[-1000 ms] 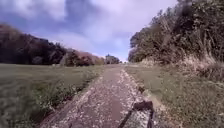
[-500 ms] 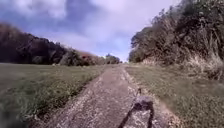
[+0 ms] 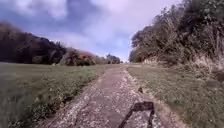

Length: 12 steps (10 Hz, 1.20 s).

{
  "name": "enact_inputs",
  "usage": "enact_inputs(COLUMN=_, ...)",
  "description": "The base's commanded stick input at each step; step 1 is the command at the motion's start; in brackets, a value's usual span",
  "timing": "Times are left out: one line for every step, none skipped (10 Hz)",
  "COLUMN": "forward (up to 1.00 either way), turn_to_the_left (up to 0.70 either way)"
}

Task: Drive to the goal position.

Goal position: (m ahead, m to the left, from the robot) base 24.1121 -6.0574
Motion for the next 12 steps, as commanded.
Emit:
enact_inputs(forward=0.70, turn_to_the_left=0.00)
enact_inputs(forward=0.70, turn_to_the_left=0.00)
enact_inputs(forward=0.70, turn_to_the_left=0.00)
enact_inputs(forward=0.70, turn_to_the_left=0.00)
enact_inputs(forward=0.70, turn_to_the_left=0.00)
enact_inputs(forward=0.70, turn_to_the_left=0.00)
enact_inputs(forward=0.70, turn_to_the_left=0.00)
enact_inputs(forward=0.70, turn_to_the_left=0.00)
enact_inputs(forward=0.70, turn_to_the_left=0.00)
enact_inputs(forward=0.70, turn_to_the_left=-0.01)
enact_inputs(forward=0.70, turn_to_the_left=-0.10)
enact_inputs(forward=0.70, turn_to_the_left=-0.13)
